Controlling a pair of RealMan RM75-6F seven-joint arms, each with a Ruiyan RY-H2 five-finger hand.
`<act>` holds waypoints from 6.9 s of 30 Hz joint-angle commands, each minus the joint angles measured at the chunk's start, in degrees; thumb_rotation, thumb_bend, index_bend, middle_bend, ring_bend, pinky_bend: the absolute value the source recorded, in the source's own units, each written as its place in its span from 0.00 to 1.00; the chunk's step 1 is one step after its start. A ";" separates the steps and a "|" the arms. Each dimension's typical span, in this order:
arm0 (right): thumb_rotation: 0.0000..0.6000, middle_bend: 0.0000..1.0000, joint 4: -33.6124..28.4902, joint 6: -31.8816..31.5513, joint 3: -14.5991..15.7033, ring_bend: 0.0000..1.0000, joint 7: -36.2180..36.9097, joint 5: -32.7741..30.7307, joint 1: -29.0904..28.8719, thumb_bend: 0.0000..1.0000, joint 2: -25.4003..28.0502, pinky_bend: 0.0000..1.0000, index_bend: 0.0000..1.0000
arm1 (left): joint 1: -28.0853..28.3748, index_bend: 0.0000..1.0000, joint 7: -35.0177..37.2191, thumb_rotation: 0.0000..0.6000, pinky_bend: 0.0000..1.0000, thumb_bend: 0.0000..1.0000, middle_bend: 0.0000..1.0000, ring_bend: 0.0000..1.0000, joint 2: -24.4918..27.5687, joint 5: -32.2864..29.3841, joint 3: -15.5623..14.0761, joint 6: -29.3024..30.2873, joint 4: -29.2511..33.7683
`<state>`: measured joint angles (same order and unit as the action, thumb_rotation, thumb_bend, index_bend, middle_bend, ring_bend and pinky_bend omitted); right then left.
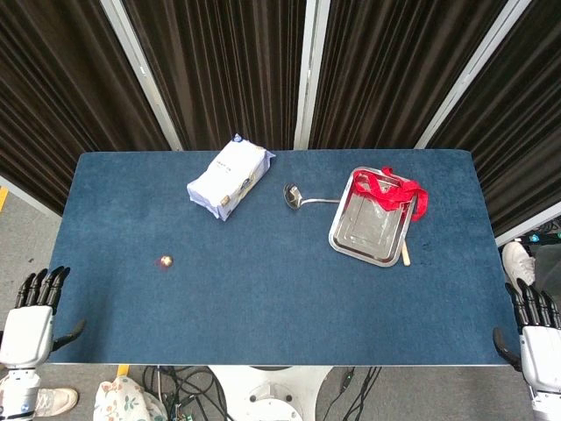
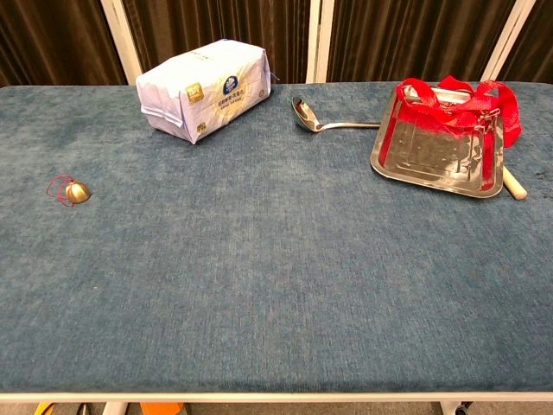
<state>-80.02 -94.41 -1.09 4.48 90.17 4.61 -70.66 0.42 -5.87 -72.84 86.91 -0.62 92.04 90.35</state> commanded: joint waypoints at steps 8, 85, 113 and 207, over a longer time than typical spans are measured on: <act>1.00 0.00 -3.11 -1.12 -1.08 0.00 -0.99 -0.43 0.22 0.32 1.95 0.00 0.00 | 1.49 0.09 -0.05 1.00 0.00 0.22 0.05 0.00 0.43 0.25 1.24 -2.01 2.08; 1.00 0.00 -1.75 4.71 -2.06 0.00 -1.21 -5.07 -1.30 0.34 2.32 0.00 0.00 | 27.28 0.47 9.16 1.00 0.00 0.38 0.13 0.00 -16.61 -19.79 10.83 -36.99 -18.81; 1.00 0.00 -0.62 5.61 -1.82 0.00 -0.23 -5.47 -1.31 0.37 1.81 0.00 0.00 | 27.71 0.52 11.36 1.00 0.00 0.38 0.15 0.00 -18.09 -19.10 10.50 -36.92 -21.26; 1.00 0.00 0.18 5.66 -1.74 0.00 0.63 -5.09 -1.45 0.37 1.49 0.00 0.00 | 25.47 0.69 9.65 1.00 0.00 0.43 0.23 0.05 -11.99 -19.47 10.74 -30.97 -2.86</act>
<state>-79.79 -88.71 -2.82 5.13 85.02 3.13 -69.22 25.66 3.62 -84.57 67.64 10.21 61.42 87.84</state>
